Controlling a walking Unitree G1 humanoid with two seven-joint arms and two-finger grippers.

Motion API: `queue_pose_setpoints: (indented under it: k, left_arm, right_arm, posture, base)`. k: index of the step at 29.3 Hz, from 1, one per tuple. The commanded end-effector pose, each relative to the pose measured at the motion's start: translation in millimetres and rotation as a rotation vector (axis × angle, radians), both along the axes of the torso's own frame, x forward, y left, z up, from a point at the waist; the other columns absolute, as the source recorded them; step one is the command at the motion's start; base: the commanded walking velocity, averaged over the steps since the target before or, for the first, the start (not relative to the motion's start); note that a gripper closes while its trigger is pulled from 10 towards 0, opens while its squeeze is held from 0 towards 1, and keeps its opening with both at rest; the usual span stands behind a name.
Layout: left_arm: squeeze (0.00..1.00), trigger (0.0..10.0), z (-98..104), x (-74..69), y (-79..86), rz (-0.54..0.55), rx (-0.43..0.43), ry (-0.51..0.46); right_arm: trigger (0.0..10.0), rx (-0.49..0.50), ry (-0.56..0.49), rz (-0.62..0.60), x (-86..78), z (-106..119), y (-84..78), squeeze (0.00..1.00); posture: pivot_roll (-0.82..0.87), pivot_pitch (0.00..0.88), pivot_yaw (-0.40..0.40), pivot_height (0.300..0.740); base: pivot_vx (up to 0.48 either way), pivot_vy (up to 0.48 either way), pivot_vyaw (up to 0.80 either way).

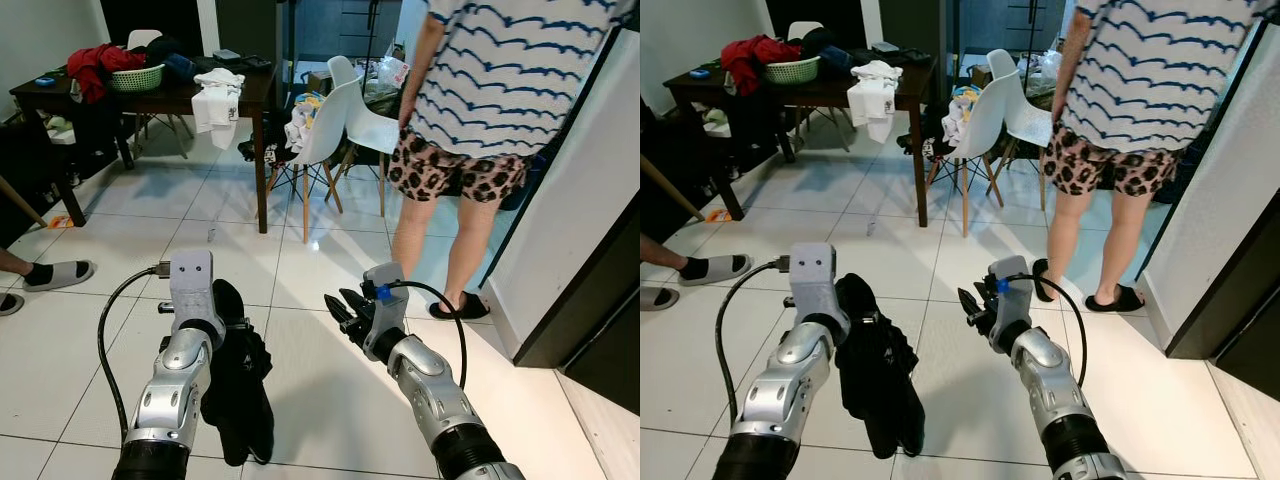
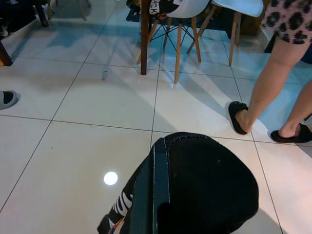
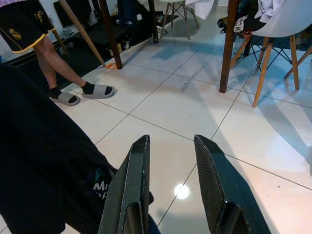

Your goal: Hang hanger

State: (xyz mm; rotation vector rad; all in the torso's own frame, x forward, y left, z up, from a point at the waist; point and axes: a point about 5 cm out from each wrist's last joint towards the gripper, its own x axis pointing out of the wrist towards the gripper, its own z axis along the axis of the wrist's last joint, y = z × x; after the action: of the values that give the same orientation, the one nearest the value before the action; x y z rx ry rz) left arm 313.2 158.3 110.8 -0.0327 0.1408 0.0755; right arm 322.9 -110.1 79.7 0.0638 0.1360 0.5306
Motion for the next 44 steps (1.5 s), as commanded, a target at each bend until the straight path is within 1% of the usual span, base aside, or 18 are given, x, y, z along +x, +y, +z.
queue_pose_setpoints:
  k: [1,8,10,13,16,19,24,44]
  left_arm:
    - [0.0,10.0,3.8,-1.3,-1.7,-0.005,-0.003,-0.02]
    - [0.0,10.0,4.6,-1.6,-0.5,-0.002,-0.007,-0.029]
    - [0.0,10.0,5.6,-1.4,0.1,-0.002,-0.01,-0.034]
    - [0.0,10.0,5.7,-1.4,0.2,-0.001,-0.012,-0.035]
    - [0.0,10.0,5.7,-1.5,0.2,0.0,-0.016,-0.034]
    - [0.0,10.0,5.7,-1.7,0.9,0.001,-0.019,-0.033]
    - [0.0,10.0,6.4,-1.9,2.4,0.006,-0.023,-0.034]
    - [0.0,10.0,6.7,-2.5,3.2,-0.002,-0.022,-0.032]
  right_arm:
    - [10.0,-0.006,0.007,-0.005,-0.7,-3.3,-3.1,0.0]
    - [10.0,-0.02,0.002,0.018,-2.4,-4.1,-1.9,0.0]
    - [10.0,-0.032,-0.013,0.049,-3.7,-3.1,0.5,0.0]
    - [10.0,-0.034,-0.018,0.062,-4.4,-2.8,1.7,0.0]
    - [10.0,-0.041,-0.024,0.081,-5.6,-2.7,3.3,0.0]
    - [10.0,-0.042,-0.03,0.079,-6.4,-2.9,4.1,0.0]
    - [10.0,-0.016,-0.002,0.048,-5.5,-4.6,1.9,0.0]
    - [10.0,-0.022,0.002,0.045,-6.3,-6.6,1.2,0.0]
  posture:
    - [-0.02,0.0,-0.067,0.74]
    - [-0.03,0.0,-0.066,0.74]
    - [-0.03,0.0,-0.066,0.74]
    - [-0.03,0.0,-0.066,0.74]
    - [-0.03,0.0,-0.066,0.74]
    - [-0.03,0.0,-0.065,0.74]
    - [-0.03,0.0,-0.063,0.74]
    - [-0.02,0.0,-0.058,0.74]
  base:
    - [0.0,0.0,0.0]
    - [0.0,0.0,0.0]
    - [0.0,0.0,0.0]
    - [0.0,0.0,0.0]
    - [0.0,0.0,0.8]
    - [0.268,0.0,0.57]
    - [0.274,0.0,0.0]
    - [0.278,0.0,0.0]
